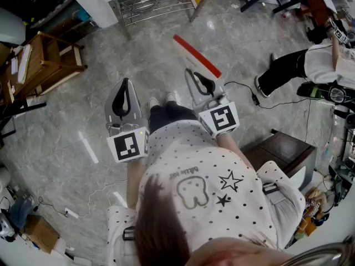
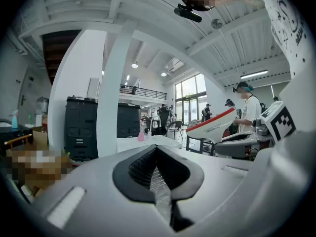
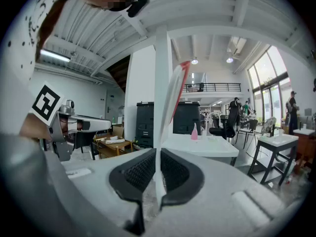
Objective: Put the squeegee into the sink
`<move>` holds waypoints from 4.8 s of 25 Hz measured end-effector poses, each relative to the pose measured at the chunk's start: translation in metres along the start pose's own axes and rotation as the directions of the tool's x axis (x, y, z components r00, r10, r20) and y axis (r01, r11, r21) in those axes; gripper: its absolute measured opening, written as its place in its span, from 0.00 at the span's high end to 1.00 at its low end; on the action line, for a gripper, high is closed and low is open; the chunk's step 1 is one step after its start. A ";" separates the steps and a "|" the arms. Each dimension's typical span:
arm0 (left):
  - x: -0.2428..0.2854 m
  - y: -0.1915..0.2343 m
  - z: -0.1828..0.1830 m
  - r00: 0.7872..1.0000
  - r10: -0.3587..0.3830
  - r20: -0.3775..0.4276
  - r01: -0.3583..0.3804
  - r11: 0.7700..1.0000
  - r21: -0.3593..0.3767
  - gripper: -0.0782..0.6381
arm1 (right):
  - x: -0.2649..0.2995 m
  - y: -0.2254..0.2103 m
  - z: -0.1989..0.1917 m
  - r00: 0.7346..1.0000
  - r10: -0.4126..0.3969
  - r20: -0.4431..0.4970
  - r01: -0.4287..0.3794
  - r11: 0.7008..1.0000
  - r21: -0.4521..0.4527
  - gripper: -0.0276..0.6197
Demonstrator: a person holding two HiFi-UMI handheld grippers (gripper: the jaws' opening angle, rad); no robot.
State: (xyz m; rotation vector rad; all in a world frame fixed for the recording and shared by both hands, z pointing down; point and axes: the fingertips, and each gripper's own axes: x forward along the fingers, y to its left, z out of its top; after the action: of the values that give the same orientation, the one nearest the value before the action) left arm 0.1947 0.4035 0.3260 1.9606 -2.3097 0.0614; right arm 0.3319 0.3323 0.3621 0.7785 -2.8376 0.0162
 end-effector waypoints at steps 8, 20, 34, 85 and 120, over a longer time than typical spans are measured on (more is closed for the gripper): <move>0.004 -0.006 0.004 1.000 0.009 0.005 -0.009 1.000 0.003 0.91 | -0.002 -0.009 0.002 1.000 0.007 0.004 -0.007 1.000 0.008 0.93; 0.023 -0.015 0.007 0.999 0.028 0.020 -0.028 1.000 -0.013 0.91 | 0.010 -0.025 0.009 0.996 0.073 0.053 -0.073 0.997 -0.002 0.93; 0.037 -0.008 -0.009 1.000 0.008 0.000 -0.008 0.998 -0.069 0.91 | 0.037 -0.026 -0.001 0.991 0.134 0.025 -0.135 0.990 0.033 0.93; 0.244 0.110 0.049 0.992 0.098 0.082 -0.095 0.995 -0.035 0.91 | 0.246 -0.127 0.051 0.980 0.194 0.045 -0.194 0.981 -0.015 0.92; 0.394 0.251 0.072 0.999 -0.020 0.049 0.021 0.999 -0.029 0.91 | 0.423 -0.152 0.079 0.999 0.051 0.000 -0.051 0.998 0.040 0.92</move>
State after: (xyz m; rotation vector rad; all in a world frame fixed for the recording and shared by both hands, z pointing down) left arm -0.1193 0.0503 0.3080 1.9929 -2.3058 -0.0219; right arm 0.0379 -0.0172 0.3601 0.7132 -2.8637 0.0817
